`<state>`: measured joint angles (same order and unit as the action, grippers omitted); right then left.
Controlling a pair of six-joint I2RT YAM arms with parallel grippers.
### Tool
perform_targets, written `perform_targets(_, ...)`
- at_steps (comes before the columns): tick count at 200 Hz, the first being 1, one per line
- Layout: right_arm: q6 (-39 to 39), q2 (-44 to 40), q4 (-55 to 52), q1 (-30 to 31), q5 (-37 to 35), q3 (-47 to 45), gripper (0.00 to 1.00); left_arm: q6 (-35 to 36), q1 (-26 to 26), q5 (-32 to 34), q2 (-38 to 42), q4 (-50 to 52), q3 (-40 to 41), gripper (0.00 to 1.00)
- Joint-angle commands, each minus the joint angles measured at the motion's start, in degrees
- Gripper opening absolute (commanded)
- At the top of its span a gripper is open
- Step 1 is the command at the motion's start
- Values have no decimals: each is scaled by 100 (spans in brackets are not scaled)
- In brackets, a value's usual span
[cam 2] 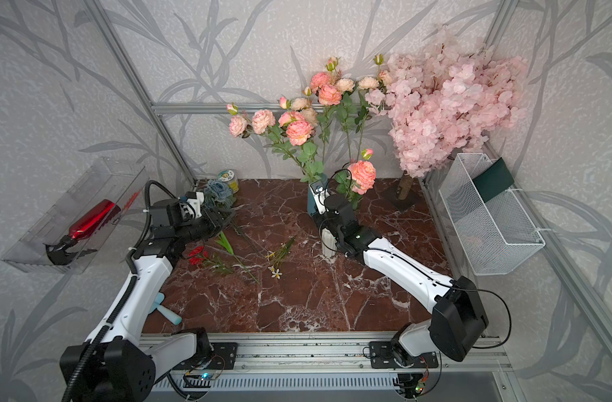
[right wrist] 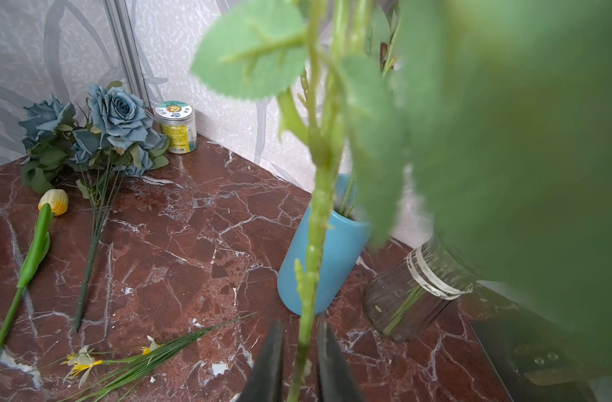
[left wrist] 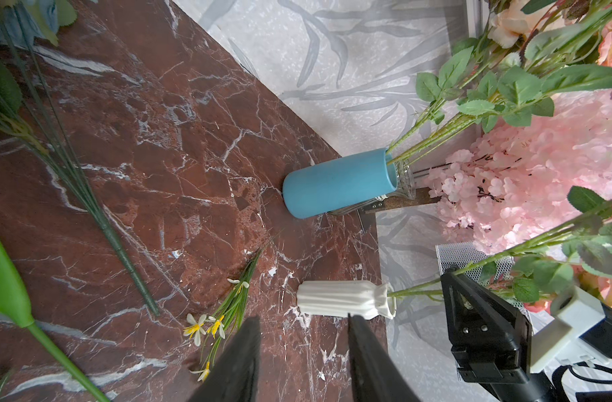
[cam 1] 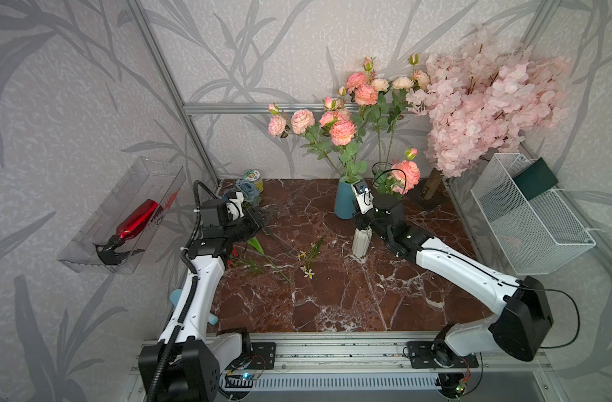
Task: Place the pink flowers into the vase
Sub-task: Place the flower in the vase.
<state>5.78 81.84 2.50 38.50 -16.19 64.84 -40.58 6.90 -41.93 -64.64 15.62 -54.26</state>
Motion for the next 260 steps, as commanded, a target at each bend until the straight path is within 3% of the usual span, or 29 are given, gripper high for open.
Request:
perform_targets(1, -55, -145, 124, -35, -133, -100, 26, -3, 63, -61, 101, -129, 37, 43)
perform_targets(79, -68, -672, 95, -26, 24, -124, 40, -20, 77, -81, 101, -160, 47, 43)
perform_targets(177, -265, -1805, -676, 216, 128, -187, 46, 23, 80, 17, 167, -121, 51, 43)
perform_targets(223, -787, -2067, -1462, 342, 571, -197, 46, 107, 87, 181, 206, 26, 21, 44)
perform_targets(260, -1183, -2416, -2391, 377, 194, -429, 47, 195, 81, 364, 310, 108, 12, 47)
